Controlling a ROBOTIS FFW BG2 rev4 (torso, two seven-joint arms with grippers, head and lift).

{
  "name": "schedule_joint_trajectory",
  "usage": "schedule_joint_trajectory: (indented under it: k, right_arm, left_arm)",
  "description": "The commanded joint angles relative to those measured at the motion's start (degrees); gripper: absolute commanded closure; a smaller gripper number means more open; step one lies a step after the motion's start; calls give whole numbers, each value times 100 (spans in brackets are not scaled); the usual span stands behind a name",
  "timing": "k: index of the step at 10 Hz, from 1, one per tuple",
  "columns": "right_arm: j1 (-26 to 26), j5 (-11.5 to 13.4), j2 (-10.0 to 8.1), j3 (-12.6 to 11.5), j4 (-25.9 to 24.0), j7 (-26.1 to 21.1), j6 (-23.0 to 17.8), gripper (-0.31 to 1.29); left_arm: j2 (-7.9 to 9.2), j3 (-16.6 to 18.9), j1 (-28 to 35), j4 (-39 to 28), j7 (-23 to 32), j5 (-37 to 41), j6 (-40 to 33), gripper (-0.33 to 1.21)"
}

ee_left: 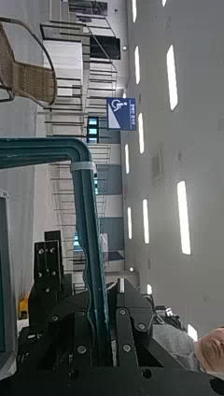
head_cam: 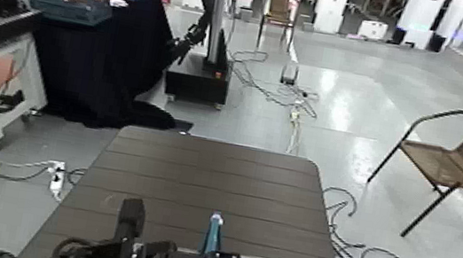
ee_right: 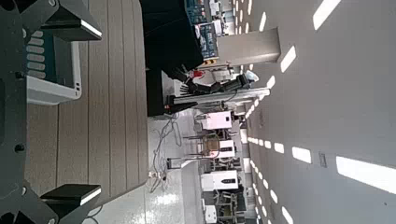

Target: Place the crate on the table.

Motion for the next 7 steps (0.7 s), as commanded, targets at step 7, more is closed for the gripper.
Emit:
schedule_joint_trajectory:
  k: [7]
  right_arm:
    - [-9, 0, 4, -9, 35, 5, -18, 15]
  left_arm:
    - [18, -79, -158, 156, -30, -1, 26, 120]
